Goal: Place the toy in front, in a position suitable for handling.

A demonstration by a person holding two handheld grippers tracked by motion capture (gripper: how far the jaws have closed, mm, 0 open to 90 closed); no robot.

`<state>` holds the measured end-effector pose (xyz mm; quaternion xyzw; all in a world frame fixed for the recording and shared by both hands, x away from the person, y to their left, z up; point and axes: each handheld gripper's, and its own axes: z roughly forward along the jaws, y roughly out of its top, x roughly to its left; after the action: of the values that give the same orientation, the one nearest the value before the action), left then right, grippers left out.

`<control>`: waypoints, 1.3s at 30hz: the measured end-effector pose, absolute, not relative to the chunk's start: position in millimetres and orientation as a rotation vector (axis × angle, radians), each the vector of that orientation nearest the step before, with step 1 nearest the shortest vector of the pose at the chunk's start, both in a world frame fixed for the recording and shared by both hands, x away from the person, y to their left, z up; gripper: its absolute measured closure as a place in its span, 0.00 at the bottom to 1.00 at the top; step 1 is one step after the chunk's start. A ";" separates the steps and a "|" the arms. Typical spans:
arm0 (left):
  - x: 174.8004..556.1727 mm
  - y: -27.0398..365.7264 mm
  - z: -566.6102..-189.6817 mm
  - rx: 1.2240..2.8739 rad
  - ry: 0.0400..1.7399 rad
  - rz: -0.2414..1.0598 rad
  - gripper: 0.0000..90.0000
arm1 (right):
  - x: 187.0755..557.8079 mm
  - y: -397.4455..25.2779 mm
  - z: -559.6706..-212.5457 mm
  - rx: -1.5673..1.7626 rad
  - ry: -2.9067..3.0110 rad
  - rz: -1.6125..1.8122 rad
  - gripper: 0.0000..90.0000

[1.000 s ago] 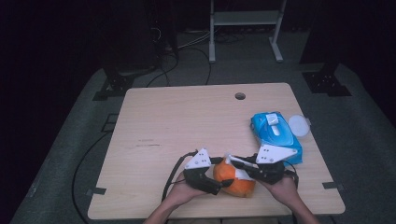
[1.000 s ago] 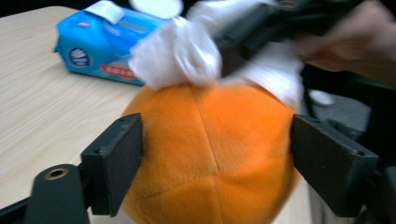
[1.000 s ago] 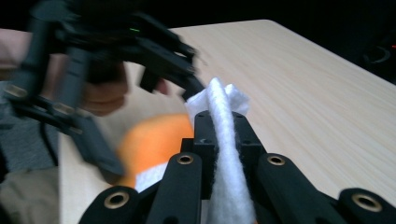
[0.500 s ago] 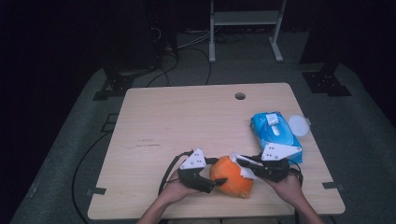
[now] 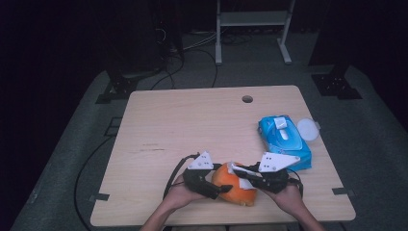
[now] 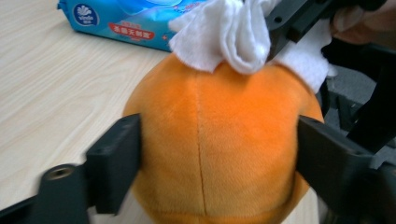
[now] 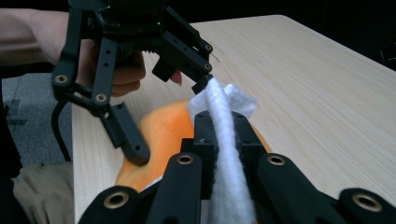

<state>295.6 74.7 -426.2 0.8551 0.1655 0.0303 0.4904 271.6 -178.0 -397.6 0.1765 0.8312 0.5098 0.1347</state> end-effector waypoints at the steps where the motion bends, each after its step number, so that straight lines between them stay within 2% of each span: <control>1: 296.5 76.9 -426.5 2.083 0.403 0.075 0.27 | 273.5 -180.2 -398.2 0.518 2.414 1.479 0.92; 4: 299.5 83.9 -427.5 2.087 0.436 0.072 0.25 | 279.8 -190.6 -404.4 0.570 2.419 1.466 0.92; 8: 304.2 87.1 -423.4 2.067 0.509 -0.004 0.11 | 282.0 -202.0 -410.9 0.619 2.426 1.441 0.92; 10: 303.4 81.8 -424.4 2.072 0.507 -0.033 0.10 | 282.2 -202.2 -410.9 0.623 2.426 1.443 0.92; 12: 300.7 76.1 -426.0 2.096 0.493 -0.005 0.15 | 282.4 -199.9 -410.8 0.619 2.434 1.443 0.92; 14: 298.4 77.1 -423.3 2.091 0.456 0.050 0.30 | 281.4 -198.0 -409.9 0.612 2.432 1.430 0.92; 16: 296.6 78.3 -420.0 2.063 0.421 0.095 0.39 | 279.5 -198.6 -406.4 0.616 2.412 1.432 0.92; 20: 286.8 68.0 -415.5 2.081 0.307 0.255 0.44 | 273.0 -191.7 -394.1 0.583 2.366 1.469 0.92; 25: 280.1 63.0 -417.2 2.104 0.205 0.340 0.44 | 268.7 -171.3 -388.0 0.490 2.381 1.489 0.92; 28: 282.8 67.7 -420.7 2.100 0.214 0.312 0.42 | 276.0 -183.0 -391.3 0.541 2.379 1.479 0.92; 29: 284.2 68.5 -421.4 2.099 0.229 0.290 0.38 | 278.6 -188.1 -394.2 0.568 2.379 1.472 0.92; 32: 292.7 71.3 -421.6 2.061 0.342 0.153 0.19 | 281.3 -196.9 -401.8 0.621 2.386 1.466 0.92; 35: 297.8 67.7 -419.8 2.063 0.434 0.077 0.10 | 278.6 -192.3 -401.9 0.610 2.391 1.463 0.92; 37: 297.2 63.5 -421.2 2.096 0.456 0.090 0.10 | 275.7 -184.5 -400.7 0.583 2.401 1.457 0.92; 39: 293.5 63.9 -421.0 2.109 0.411 0.159 0.24 | 273.2 -176.1 -400.3 0.550 2.408 1.449 0.92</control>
<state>293.5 63.9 -421.0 0.8621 0.1680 0.0652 0.4736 273.2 -176.1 -400.3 0.1901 0.8328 0.5011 0.1384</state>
